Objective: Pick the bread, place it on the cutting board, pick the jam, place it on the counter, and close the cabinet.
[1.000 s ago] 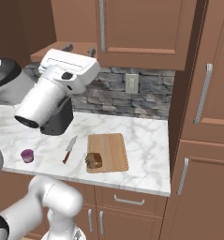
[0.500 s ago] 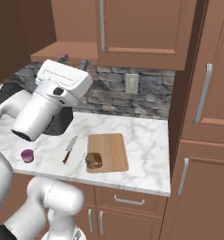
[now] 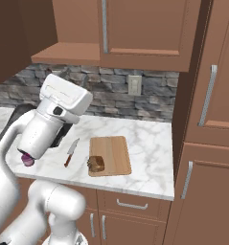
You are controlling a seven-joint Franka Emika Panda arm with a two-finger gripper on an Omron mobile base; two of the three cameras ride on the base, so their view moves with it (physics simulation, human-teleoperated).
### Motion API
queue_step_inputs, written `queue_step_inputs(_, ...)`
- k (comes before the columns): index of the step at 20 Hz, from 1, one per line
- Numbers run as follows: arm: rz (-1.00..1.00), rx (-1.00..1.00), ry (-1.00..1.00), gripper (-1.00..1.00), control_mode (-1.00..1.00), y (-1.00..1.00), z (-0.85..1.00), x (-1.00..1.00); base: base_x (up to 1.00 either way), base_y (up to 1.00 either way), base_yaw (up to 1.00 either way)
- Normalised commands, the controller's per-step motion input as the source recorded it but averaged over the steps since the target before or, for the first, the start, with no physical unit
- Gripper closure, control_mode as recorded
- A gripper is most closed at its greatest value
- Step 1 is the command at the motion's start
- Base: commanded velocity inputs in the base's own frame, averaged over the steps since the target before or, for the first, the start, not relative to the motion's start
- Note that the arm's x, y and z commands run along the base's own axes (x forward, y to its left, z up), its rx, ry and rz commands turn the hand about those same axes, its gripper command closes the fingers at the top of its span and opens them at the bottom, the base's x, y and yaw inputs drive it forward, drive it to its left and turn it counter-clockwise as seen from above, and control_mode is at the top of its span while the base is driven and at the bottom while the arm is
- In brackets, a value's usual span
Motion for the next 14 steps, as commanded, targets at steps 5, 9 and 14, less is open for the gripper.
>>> queue_step_inputs(5, -0.07, 0.00, 0.00, -1.00, -1.00, 0.20, 0.02, -0.44, 0.00, 0.00, 0.00)
queue_step_inputs(9, -0.07, 0.00, 0.00, -1.00, -1.00, 0.23, 0.02, -0.42, 0.00, 0.00, 0.00)
queue_step_inputs(14, -0.07, 0.00, 0.00, -1.00, -1.00, 0.29, 0.01, -0.42, 0.00, 0.00, 0.00)
